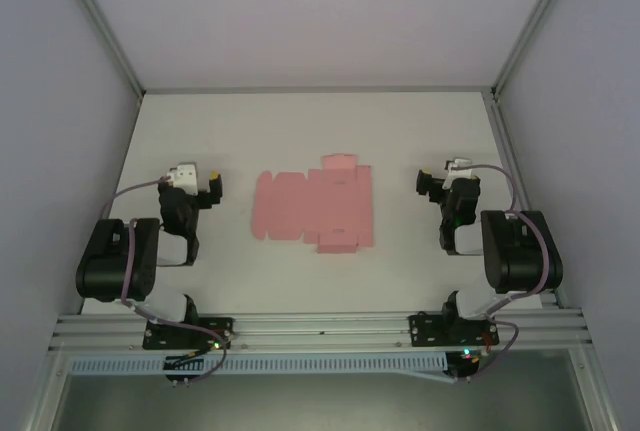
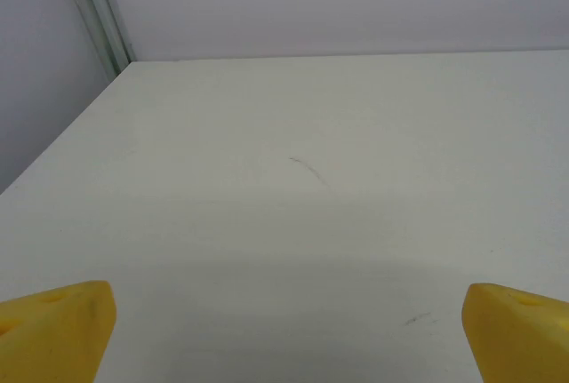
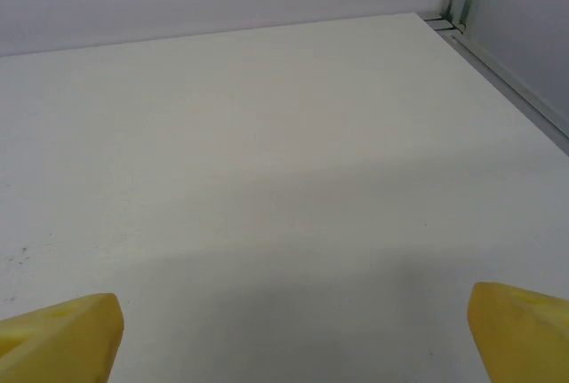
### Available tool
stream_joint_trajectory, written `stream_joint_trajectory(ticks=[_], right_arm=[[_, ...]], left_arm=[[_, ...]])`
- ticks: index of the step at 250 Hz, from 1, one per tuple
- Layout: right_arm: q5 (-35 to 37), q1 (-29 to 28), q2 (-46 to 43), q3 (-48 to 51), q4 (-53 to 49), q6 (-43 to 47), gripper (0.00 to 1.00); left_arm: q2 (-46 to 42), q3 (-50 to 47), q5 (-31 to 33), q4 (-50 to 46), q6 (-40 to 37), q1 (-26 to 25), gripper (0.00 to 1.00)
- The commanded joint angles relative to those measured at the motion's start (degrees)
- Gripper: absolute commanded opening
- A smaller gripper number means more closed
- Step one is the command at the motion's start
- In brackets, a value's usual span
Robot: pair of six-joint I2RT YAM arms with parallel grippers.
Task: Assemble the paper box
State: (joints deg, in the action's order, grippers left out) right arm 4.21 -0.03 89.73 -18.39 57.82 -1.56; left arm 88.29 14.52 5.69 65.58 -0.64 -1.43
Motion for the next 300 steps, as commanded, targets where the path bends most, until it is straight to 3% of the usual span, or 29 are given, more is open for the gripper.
stream_joint_trajectory(ticks=[1,94,142,169,233,267,300], right_arm=[[-0.69,0.03,-0.26,-0.68,0.61,-0.55,1.00],[-1.82,0.03,-0.84,-1.31,-0.42,-0.45,1.00],[-0.60,-0.02,-11.04,-8.64,-21.69,-1.32,1.00],[-0.84,-0.86,-15.83,-14.67,-35.53,-5.54,1.00],[-1.42,-14.06,-20.28,-25.36,-55.28,-13.18,1.00],[-9.30,-20.28,-16.42,-27.41,-56.52,-21.20,0.94],[-14.20,-27.37,-9.12,-30.21,-55.94,-24.00,0.89]], left_arm=[[0.04,0.77,-0.77,1.83,-1.20,0.44,1.00],[-0.38,1.14,-0.86,1.12,-1.20,0.47,1.00],[-10.55,6.48,-0.76,-16.41,-0.83,0.39,1.00],[-17.32,10.74,-3.65,-29.06,4.80,0.39,1.00],[-20.06,20.34,-9.22,-48.89,15.34,-5.84,1.00],[-19.50,19.84,-11.93,-50.19,22.11,-9.22,1.00],[-17.10,20.10,-14.52,-52.20,23.68,-11.17,1.00]])
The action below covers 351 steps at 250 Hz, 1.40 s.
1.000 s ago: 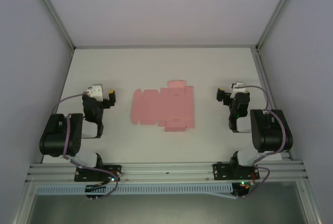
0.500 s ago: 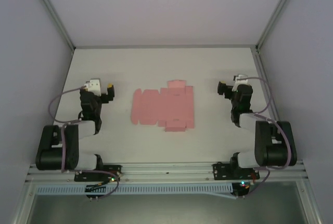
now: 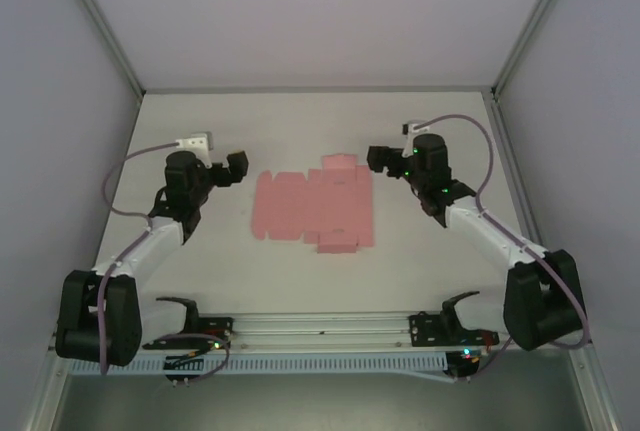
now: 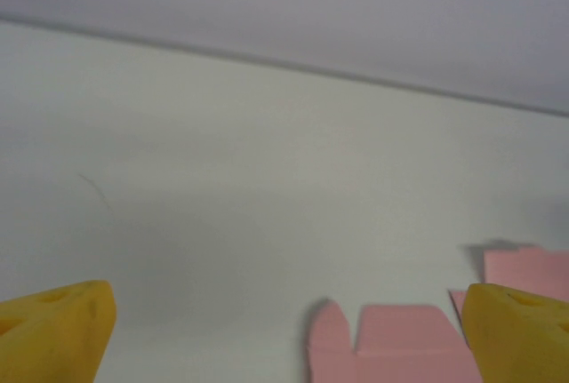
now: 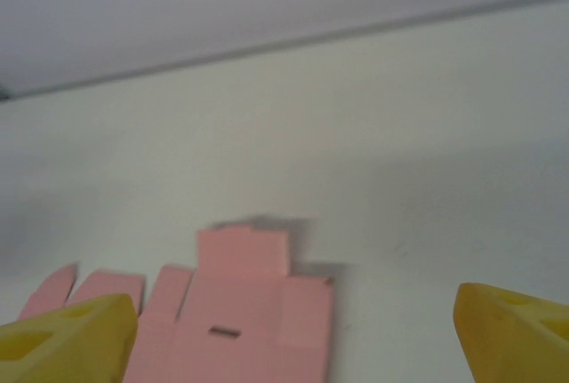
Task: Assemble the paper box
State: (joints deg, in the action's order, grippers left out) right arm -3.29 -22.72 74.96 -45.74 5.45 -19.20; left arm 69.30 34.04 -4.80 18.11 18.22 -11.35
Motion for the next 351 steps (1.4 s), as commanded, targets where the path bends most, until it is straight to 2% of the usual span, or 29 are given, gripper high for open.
stream_joint_trajectory(ticks=[1,13,28,57,114,185,210,232,253,267,288,319,351], right_arm=[[-6.93,-4.87,6.00,-2.91,-3.50,-6.46,0.88],[-10.45,-5.93,9.24,-4.00,-2.55,-7.39,0.81],[-12.92,-7.00,13.29,-4.93,-2.13,-8.57,0.78],[-13.50,-7.43,19.95,-4.91,-1.30,-10.17,0.71],[-9.27,-7.07,24.96,-2.93,-1.94,-10.80,0.69],[-10.33,-6.02,28.46,0.01,-0.03,-10.85,0.68],[-10.52,-5.67,28.35,0.81,0.86,-10.77,0.68],[-11.58,-5.31,28.27,1.66,2.54,-11.12,0.68],[-13.18,-5.14,28.23,1.77,3.48,-10.69,0.67],[-14.04,-5.07,27.57,1.90,4.08,-10.09,0.68],[-14.12,-4.58,24.98,1.07,2.46,-8.13,0.70],[-14.15,-2.33,17.02,0.40,0.92,-6.73,0.77],[-18.03,1.36,7.07,1.80,2.55,-6.99,0.88]], left_arm=[[1.94,0.59,-4.10,-4.74,4.81,-1.28,1.00],[2.83,0.41,-5.34,-4.96,5.50,-1.63,1.00],[3.73,0.00,-6.98,-5.01,5.96,-1.83,1.00],[5.44,-0.74,-8.91,-5.33,6.66,-2.09,1.00],[11.00,0.32,-13.69,-9.84,5.44,-2.27,1.00],[17.98,1.03,-25.48,-4.63,6.43,-2.84,1.00],[20.35,1.75,-29.17,-2.56,6.93,-3.82,0.97],[22.12,2.59,-29.34,-1.69,7.50,-4.58,0.84],[22.81,2.80,-31.02,0.71,8.67,-4.97,0.57],[22.23,3.34,-31.20,1.04,9.30,-5.10,0.28],[19.60,3.75,-30.24,0.96,9.04,-5.19,0.00],[13.27,3.95,-29.16,-0.09,7.09,-5.22,0.00],[5.89,3.79,-30.47,-0.10,4.62,-5.77,0.00]])
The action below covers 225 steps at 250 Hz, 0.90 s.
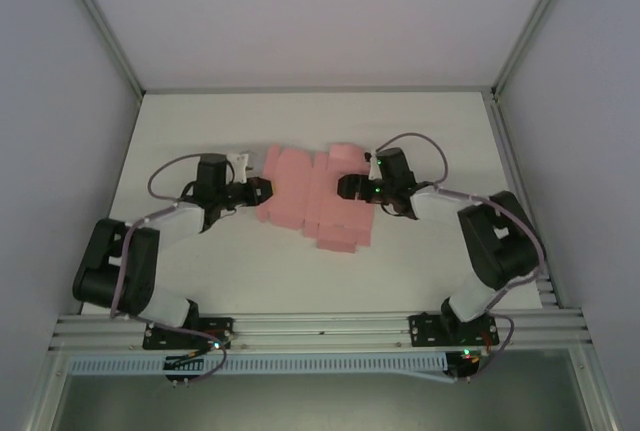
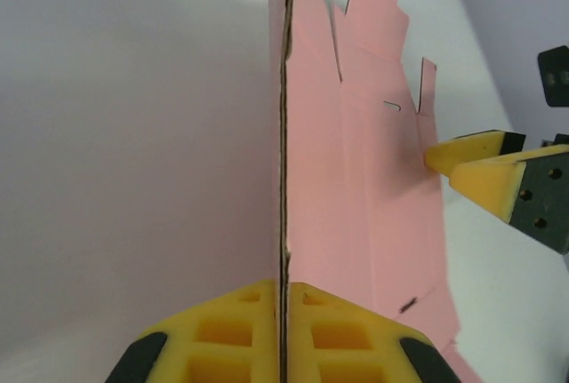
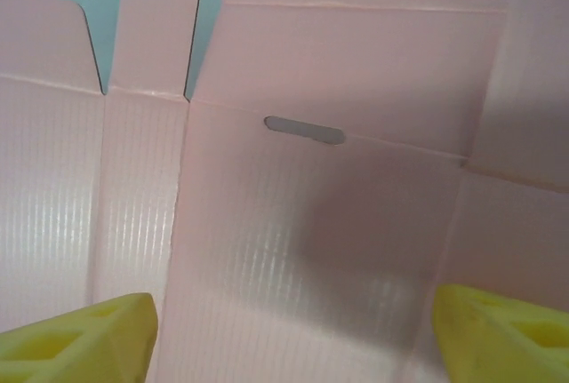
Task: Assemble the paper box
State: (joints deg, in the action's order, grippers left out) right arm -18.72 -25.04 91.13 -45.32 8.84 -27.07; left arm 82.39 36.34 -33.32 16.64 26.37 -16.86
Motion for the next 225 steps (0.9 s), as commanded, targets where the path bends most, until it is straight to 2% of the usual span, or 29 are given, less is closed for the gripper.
stream_joint_trajectory(ticks=[1,28,55,68,90,113,154,192,225], right_arm=[[-2.75,3.76,-9.38,1.47,-0.80,0.83,0.88],[-5.81,6.84,-16.74,2.92,-1.96,0.30,0.93],[-8.99,10.77,-22.56,5.71,-1.66,0.45,0.94],[-12.89,13.17,-24.52,7.21,-0.35,0.01,0.93],[-21.31,16.40,-26.83,9.80,5.74,-2.50,0.91],[-27.65,16.86,-27.60,12.07,14.25,-5.10,0.90],[-32.28,17.04,-26.32,11.77,20.92,-8.02,0.80],[-37.06,16.98,-24.98,12.18,33.78,-13.52,0.61],[-40.60,16.71,-23.42,12.80,45.69,-19.74,0.58]], left_arm=[[-7.40,1.52,-2.02,1.46,-3.57,-0.27,0.00],[-13.37,1.63,-3.03,2.24,-3.54,-0.63,0.00],[-18.78,1.99,-4.57,3.75,-1.91,-0.63,0.00],[-21.32,1.71,-5.97,5.59,-0.42,-0.63,0.00],[-25.01,1.03,-8.95,10.00,2.23,-0.67,0.00],[-28.05,0.90,-10.13,12.56,4.92,-0.67,0.00],[-32.11,0.54,-10.99,14.44,7.84,-0.89,0.00],[-34.68,0.27,-11.70,14.89,8.46,-1.07,0.00],[-35.50,-0.48,-11.77,16.04,9.35,-1.31,0.00]])
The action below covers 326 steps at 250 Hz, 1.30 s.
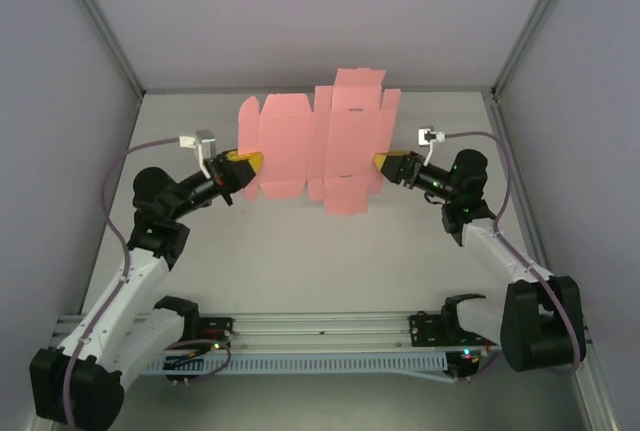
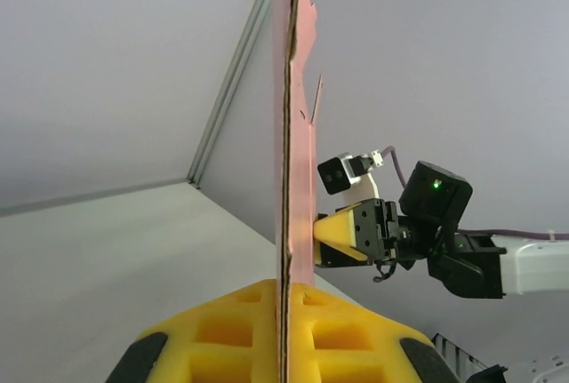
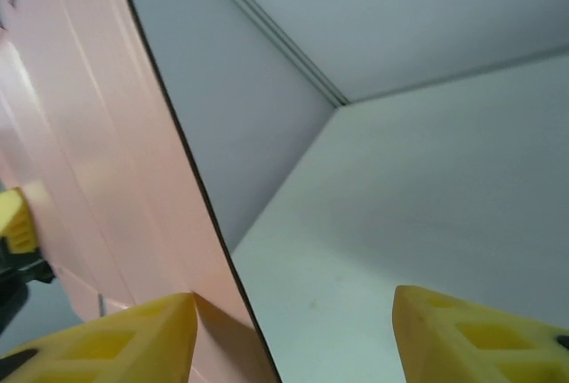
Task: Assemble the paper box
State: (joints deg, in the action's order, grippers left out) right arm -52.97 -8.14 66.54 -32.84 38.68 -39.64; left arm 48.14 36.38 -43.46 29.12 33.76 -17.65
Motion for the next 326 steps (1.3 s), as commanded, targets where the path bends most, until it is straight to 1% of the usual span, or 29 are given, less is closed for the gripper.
stream_joint_trajectory(ticks=[1,23,34,44,59,67,75,80,84,88,96,101,102,105,108,114,125,134,143,154,161,174,195,221,248,267,287,309,326], right_arm=[[-6.44,-0.20,1.24,0.28,16.05,-7.28,0.57],[-7.43,-0.38,2.14,-0.47,16.87,-8.83,0.41],[-7.89,-0.53,2.25,-0.52,17.24,-8.94,0.29],[-8.21,-0.62,2.12,-0.24,18.17,-8.96,0.22],[-8.12,-0.79,1.47,0.35,18.68,-8.48,0.08],[-7.88,-0.87,1.01,0.38,17.83,-7.76,0.02],[-7.32,-0.97,0.43,0.14,15.25,-6.33,0.00],[-7.24,-0.97,-0.02,-0.25,12.63,-4.71,0.00],[-7.17,-1.10,-0.32,-0.55,9.97,-2.94,0.00],[-6.80,-1.19,-0.77,-1.00,6.85,-1.10,0.00],[-5.38,-1.62,-1.67,-2.23,-0.84,3.79,0.00],[-4.44,-2.11,-2.13,-3.22,-6.70,7.84,0.00],[-4.21,-2.21,-2.26,-3.43,-7.92,8.71,0.00],[-3.47,-2.52,-2.55,-4.18,-11.79,11.46,0.00],[-3.02,-2.81,-2.67,-4.69,-14.53,13.34,0.00],[-0.74,-3.91,-2.97,-6.75,-23.84,19.84,0.00],[3.53,-5.99,-2.78,-9.20,-34.88,27.30,0.00],[6.03,-7.75,-2.12,-10.79,-41.45,32.08,0.00],[6.74,-9.05,-1.07,-11.59,-45.66,35.78,0.00],[7.06,-9.90,0.39,-12.07,-48.40,37.37,0.00],[6.49,-10.28,1.62,-12.03,-49.05,37.84,0.00],[7.23,-10.86,4.19,-13.06,-52.20,40.04,0.00],[14.56,-12.64,8.92,-16.35,-58.65,45.10,0.00],[30.16,-17.38,13.91,-21.30,-64.46,54.32,0.00],[47.26,-23.38,17.99,-25.28,-65.41,64.12,0.00],[57.19,-26.39,20.96,-27.53,-63.83,69.22,0.00],[63.96,-28.27,23.52,-29.05,-60.66,73.76,0.00],[68.37,-30.52,24.90,-28.40,-56.05,78.94,0.00],[69.67,-32.30,24.66,-26.20,-50.97,82.75,0.00]], left_arm=[[-1.27,-0.52,-1.63,3.57,1.99,-0.53,0.00],[-1.38,-0.51,-1.47,3.48,2.31,-0.54,0.00],[-1.38,-0.64,-1.31,3.48,2.28,-0.54,0.00],[-1.34,-0.70,-0.66,3.37,2.58,-0.52,0.00],[-1.42,-0.97,-0.09,3.20,2.23,-0.55,0.00],[-1.45,-0.88,0.70,2.39,1.91,-0.54,0.00],[-1.46,-0.67,2.33,0.34,1.33,-0.54,0.01],[-1.50,-0.41,3.66,-1.62,0.59,-0.55,0.10],[-1.55,-0.15,4.78,-3.48,-0.10,-0.54,0.21],[-1.58,0.11,6.08,-5.49,-0.82,-0.54,0.36],[-1.75,0.77,9.31,-10.21,-2.53,-0.55,0.73],[-1.87,1.24,11.80,-13.53,-3.58,-0.54,0.89],[-1.87,1.37,12.34,-14.21,-3.77,-0.54,0.96],[-1.96,1.63,14.00,-16.11,-4.39,-0.52,0.99],[-2.14,1.87,15.72,-18.01,-4.93,-0.54,1.00],[-2.38,2.30,19.68,-21.73,-5.71,-0.54,1.00],[-2.72,3.26,27.77,-28.57,-6.86,-0.57,1.00],[-3.03,3.80,33.65,-33.23,-7.49,-0.54,1.00],[-3.34,4.25,39.28,-37.40,-7.73,-0.55,1.00],[-3.49,4.62,44.64,-41.37,-7.75,-0.54,1.00],[-3.49,4.91,46.93,-43.29,-7.82,-0.54,1.00],[-3.01,5.52,48.89,-45.91,-8.09,-0.54,1.00],[-1.55,6.63,49.29,-47.27,-7.10,-0.52,1.00],[1.76,7.70,45.98,-45.39,-7.52,-0.54,1.00],[6.50,9.64,42.34,-43.10,-8.99,-0.54,1.00],[10.14,11.57,40.67,-41.85,-10.27,-0.61,1.00],[13.76,13.21,39.81,-40.41,-10.96,-0.63,1.00],[17.52,14.53,38.63,-39.00,-11.58,-0.63,1.00],[20.33,15.39,36.99,-37.57,-12.59,-0.63,1.00]])
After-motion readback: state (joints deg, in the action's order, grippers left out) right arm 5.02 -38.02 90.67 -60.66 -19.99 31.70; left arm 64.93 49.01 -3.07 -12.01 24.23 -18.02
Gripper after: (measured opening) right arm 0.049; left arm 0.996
